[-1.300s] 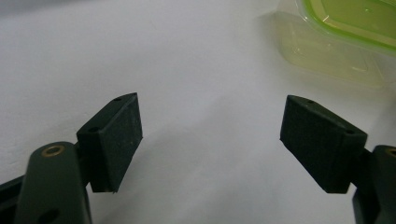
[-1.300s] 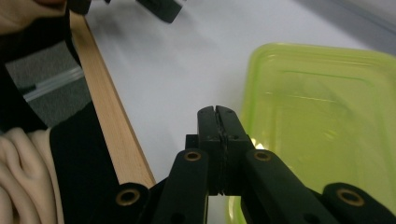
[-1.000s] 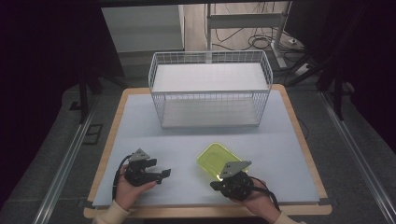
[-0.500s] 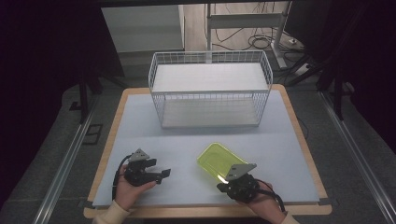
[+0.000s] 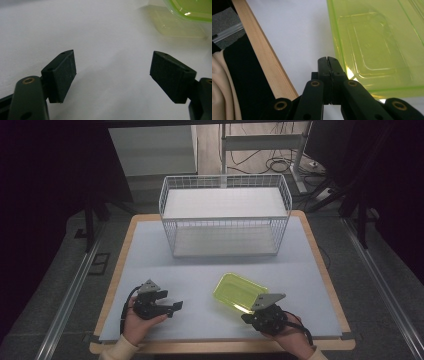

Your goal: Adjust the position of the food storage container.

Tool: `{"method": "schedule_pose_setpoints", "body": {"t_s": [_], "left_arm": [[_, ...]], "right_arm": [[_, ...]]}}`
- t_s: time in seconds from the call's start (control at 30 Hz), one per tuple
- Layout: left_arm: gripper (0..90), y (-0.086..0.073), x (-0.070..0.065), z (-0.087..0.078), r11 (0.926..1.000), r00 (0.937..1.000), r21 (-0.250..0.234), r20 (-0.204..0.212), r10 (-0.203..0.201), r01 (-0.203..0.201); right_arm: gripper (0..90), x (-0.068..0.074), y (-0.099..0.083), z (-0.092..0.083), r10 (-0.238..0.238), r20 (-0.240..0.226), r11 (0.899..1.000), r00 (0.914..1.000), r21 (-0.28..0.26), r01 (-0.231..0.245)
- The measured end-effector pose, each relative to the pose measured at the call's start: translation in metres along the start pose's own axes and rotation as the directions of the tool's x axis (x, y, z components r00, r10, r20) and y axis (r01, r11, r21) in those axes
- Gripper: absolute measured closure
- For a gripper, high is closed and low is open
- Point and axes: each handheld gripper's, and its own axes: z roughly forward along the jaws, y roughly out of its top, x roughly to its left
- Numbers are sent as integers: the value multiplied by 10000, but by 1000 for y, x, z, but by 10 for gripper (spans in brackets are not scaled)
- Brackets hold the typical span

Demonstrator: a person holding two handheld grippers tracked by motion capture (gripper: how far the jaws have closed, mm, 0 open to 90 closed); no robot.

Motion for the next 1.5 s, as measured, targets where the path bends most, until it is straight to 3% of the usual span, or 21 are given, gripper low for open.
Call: {"method": "schedule_pose_setpoints", "body": {"t_s": [0.4,0.9,1.13,1.33,1.5], "left_arm": [[203,0,0,-1,10000,10000,-15,14,13,-13],[202,0,-1,0,10000,10000,-6,13,10,-10],[201,0,-1,0,10000,10000,1,2,2,-2],[201,0,0,0,10000,10000,-27,-13,4,-4],[201,2,-1,0,10000,10000,-20,-4,16,-16]], "right_arm": [[900,-14,-7,-9,177,316,9998,9993,53,-179],[900,-41,-16,-17,816,939,9967,9922,-93,-811],[900,-43,-17,-18,946,926,9955,9912,-100,-940],[900,-42,-10,-33,951,842,9936,9919,-687,-894],[900,-62,-1,-49,1375,1623,9853,9771,-1234,-1181]]}}
